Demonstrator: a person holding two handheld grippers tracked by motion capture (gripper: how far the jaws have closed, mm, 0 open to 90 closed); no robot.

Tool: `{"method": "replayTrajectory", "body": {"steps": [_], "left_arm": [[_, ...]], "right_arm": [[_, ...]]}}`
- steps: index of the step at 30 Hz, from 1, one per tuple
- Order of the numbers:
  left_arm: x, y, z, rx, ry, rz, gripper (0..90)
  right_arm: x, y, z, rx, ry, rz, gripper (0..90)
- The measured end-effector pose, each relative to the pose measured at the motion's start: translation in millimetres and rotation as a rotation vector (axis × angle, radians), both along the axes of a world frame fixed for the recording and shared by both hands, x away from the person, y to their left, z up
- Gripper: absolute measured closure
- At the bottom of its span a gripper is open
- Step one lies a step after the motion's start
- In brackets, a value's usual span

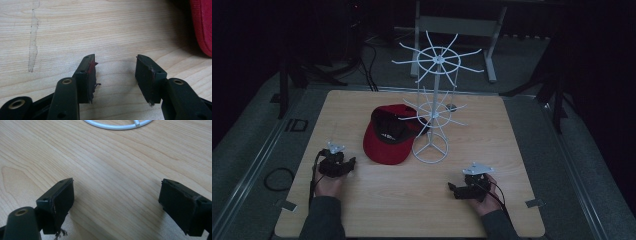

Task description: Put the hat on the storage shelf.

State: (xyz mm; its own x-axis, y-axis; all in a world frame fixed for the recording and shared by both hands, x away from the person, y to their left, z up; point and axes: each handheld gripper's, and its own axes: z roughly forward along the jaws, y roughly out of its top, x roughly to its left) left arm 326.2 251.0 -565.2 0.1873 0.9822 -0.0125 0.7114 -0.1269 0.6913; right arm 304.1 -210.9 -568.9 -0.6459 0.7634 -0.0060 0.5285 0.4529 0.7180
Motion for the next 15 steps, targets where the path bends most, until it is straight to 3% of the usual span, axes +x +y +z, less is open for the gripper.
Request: {"method": "replayTrajectory", "body": {"steps": [15], "left_arm": [[-0.4, 0.0, 2.6, -0.005, -0.006, -0.005, 57.9]], "right_arm": [[-0.1, 0.0, 0.0, 0.0, 0.0, 0.0, 12.8]]}}
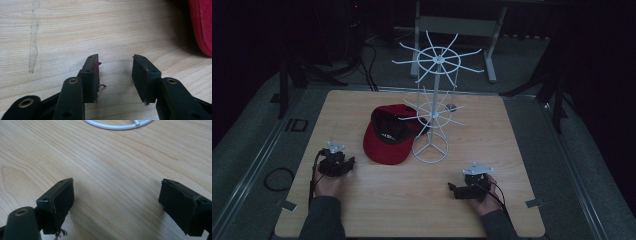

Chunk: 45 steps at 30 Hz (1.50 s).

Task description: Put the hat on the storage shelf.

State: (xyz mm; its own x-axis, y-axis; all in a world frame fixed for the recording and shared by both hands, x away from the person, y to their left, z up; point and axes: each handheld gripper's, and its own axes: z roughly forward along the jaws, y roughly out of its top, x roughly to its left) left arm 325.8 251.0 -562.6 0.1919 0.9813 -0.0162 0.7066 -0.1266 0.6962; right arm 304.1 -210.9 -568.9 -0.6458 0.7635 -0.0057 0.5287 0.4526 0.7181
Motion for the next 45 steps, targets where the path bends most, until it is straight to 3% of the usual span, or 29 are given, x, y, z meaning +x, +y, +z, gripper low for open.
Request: {"method": "replayTrajectory", "body": {"steps": [2, 6, 8, 11, 12, 13, 14, 24, 28, 37, 42, 45], "left_arm": [[0.0, 0.0, 0.0, 0.0, 0.0, 0.0, 58.3], [-0.2, -1.6, 17.5, -0.029, -0.046, -0.027, 62.2], [1.2, -3.8, 23.9, -0.01, -0.061, -0.041, 65.5], [3.7, -4.8, 29.0, -0.021, -0.067, -0.051, 76.4], [5.2, -4.6, 30.6, -0.031, -0.065, -0.056, 76.4], [7.2, -5.0, 32.2, -0.048, -0.067, -0.061, 80.8], [11.4, -8.2, 36.2, -0.036, -0.071, -0.071, 89.4], [26.4, -24.5, 47.7, -0.009, -0.077, -0.109, 90.0], [29.9, -32.7, 47.9, 0.011, -0.059, -0.141, 90.0], [20.0, -46.8, 48.2, 0.029, -0.04, -0.195, 89.9], [13.3, -60.8, 46.6, 0.038, -0.025, -0.266, 89.8], [12.6, -64.4, 45.6, 0.04, -0.017, -0.282, 89.8]], "right_arm": [[0.0, 0.0, 0.0, 0.0, 0.0, 0.0, 12.8], [0.0, 0.0, 0.0, 0.0, 0.0, 0.0, 12.8], [0.0, 0.0, 0.0, 0.0, -0.001, 0.0, 12.8], [0.1, -0.1, 0.0, 0.0, -0.001, 0.0, 12.8], [0.1, -0.1, 0.0, 0.0, -0.001, 0.0, 12.8], [0.0, -0.1, 0.0, -0.001, 0.0, 0.001, 12.8], [0.0, 0.0, 0.1, -0.001, 0.001, -0.001, 12.8], [0.0, 0.0, 0.1, 0.0, 0.001, -0.001, 12.8], [0.0, 0.0, 0.1, 0.0, 0.001, -0.001, 12.8], [0.0, 0.0, 0.1, 0.0, 0.001, -0.001, 12.8], [0.0, 0.0, 0.1, -0.001, 0.0, 0.0, 12.8], [0.1, -0.1, 0.1, -0.001, 0.0, 0.0, 12.8]]}}
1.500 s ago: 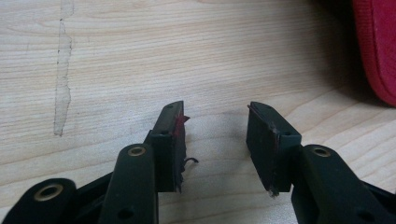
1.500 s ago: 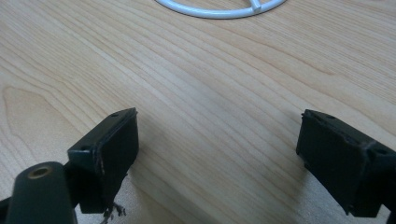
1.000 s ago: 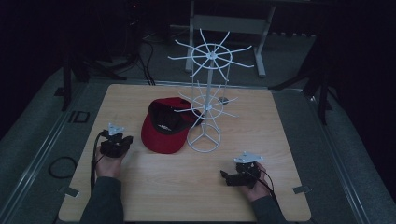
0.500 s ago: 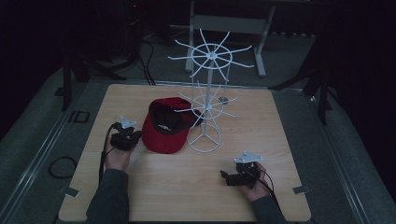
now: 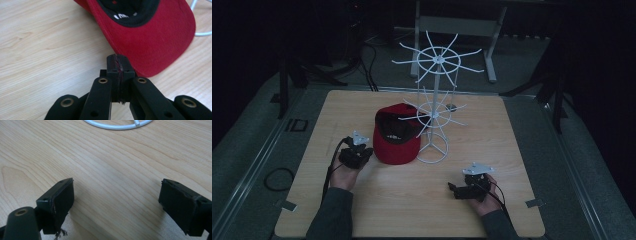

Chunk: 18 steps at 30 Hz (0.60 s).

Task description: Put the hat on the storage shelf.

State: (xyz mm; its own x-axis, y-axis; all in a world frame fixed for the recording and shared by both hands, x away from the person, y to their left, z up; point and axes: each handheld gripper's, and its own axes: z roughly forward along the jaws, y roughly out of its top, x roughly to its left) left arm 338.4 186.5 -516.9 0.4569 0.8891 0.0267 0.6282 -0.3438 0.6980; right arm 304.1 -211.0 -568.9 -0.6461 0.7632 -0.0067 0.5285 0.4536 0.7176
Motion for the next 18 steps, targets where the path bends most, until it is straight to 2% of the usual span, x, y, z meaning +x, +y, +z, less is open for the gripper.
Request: {"method": "replayTrajectory", "body": {"steps": [1, 5, 6, 10, 13, 18], "left_arm": [[-0.5, -4.3, -2.0, 0.01, 0.01, -0.017, 89.8], [-1.1, -8.4, -3.9, 0.011, 0.018, -0.031, 89.6], [-1.8, -12.2, -4.6, 0.013, 0.018, -0.05, 88.1], [-1.6, -9.2, -2.5, 0.008, 0.019, -0.039, 83.2], [-1.6, 0.7, 3.2, -0.022, 0.016, -0.014, 78.2], [-3.4, 7.1, 9.3, -0.071, 0.009, -0.019, 67.3]], "right_arm": [[0.0, 0.0, 0.0, -0.001, 0.0, 0.001, 12.8], [0.0, 0.0, 0.0, 0.0, 0.0, 0.001, 12.8], [0.0, 0.0, -0.1, 0.001, -0.001, 0.0, 12.8], [0.0, 0.0, -0.1, 0.001, -0.001, 0.0, 12.8], [0.0, 0.0, 0.0, 0.0, 0.0, 0.001, 12.8], [0.0, 0.0, 0.0, 0.0, 0.0, 0.001, 12.8]]}}
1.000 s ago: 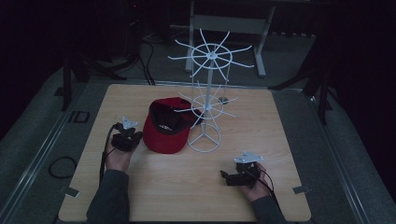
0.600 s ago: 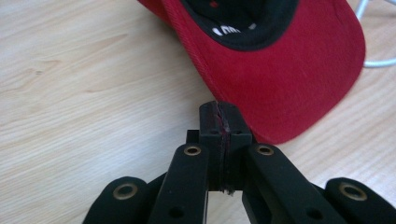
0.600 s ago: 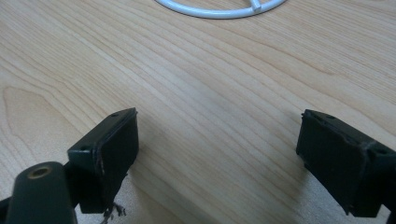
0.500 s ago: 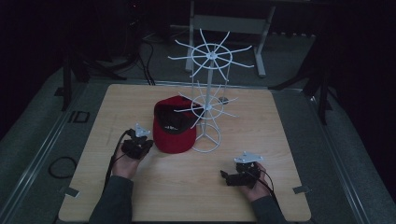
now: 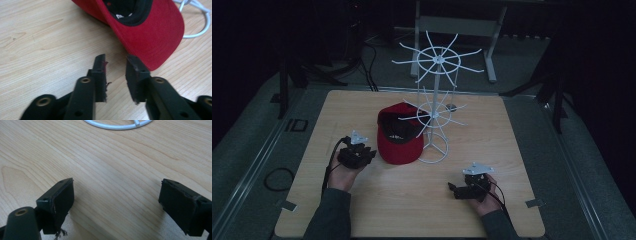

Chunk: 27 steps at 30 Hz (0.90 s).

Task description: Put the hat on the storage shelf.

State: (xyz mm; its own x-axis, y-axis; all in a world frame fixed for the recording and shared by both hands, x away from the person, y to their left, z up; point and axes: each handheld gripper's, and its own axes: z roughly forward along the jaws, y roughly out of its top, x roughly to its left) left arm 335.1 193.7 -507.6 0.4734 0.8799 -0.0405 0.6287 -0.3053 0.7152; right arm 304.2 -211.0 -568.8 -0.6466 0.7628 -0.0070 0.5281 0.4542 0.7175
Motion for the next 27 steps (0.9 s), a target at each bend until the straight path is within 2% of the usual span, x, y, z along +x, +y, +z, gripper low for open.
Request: {"method": "replayTrajectory", "body": {"steps": [5, 12, 27], "left_arm": [[1.0, -0.9, 1.8, -0.031, 0.002, -0.013, 58.8], [8.8, -5.1, -1.4, -0.087, 0.034, -0.029, 52.6], [22.3, -8.7, -13.8, -0.148, 0.092, -0.046, 47.2]], "right_arm": [[0.0, 0.0, 0.0, 0.0, 0.0, 0.0, 12.8], [0.0, 0.1, 0.0, 0.001, 0.0, -0.001, 12.8], [-0.1, 0.2, 0.0, 0.001, 0.002, -0.002, 12.8]]}}
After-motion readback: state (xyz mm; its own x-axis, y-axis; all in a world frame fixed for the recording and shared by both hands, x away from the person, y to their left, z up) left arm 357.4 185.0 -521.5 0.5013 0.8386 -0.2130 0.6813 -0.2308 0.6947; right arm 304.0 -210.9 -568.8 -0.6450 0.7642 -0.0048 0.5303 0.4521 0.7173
